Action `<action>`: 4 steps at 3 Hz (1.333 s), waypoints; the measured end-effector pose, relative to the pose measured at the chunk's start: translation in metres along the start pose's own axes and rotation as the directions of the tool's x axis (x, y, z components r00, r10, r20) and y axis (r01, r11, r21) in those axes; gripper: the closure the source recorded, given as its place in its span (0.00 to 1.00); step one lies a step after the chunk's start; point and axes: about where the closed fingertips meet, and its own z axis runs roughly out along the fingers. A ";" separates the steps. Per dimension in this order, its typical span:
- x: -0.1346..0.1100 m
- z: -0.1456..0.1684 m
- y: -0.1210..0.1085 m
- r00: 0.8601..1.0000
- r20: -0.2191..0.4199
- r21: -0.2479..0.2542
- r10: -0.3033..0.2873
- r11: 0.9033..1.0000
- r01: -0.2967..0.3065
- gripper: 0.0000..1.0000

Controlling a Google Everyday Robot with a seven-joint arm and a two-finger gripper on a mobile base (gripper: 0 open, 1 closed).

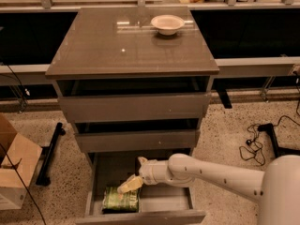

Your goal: Pick green jalapeno chip bag from bottom drawer and place on counter

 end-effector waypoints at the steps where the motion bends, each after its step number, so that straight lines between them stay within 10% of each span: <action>1: 0.022 0.031 -0.012 1.000 0.007 -0.017 0.030 0.999 -0.030 0.00; 4: 0.068 0.067 -0.040 0.986 -0.145 0.105 0.081 0.992 -0.066 0.00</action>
Offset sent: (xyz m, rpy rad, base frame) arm 0.0068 0.0104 -0.0314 0.0174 0.0243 -0.0024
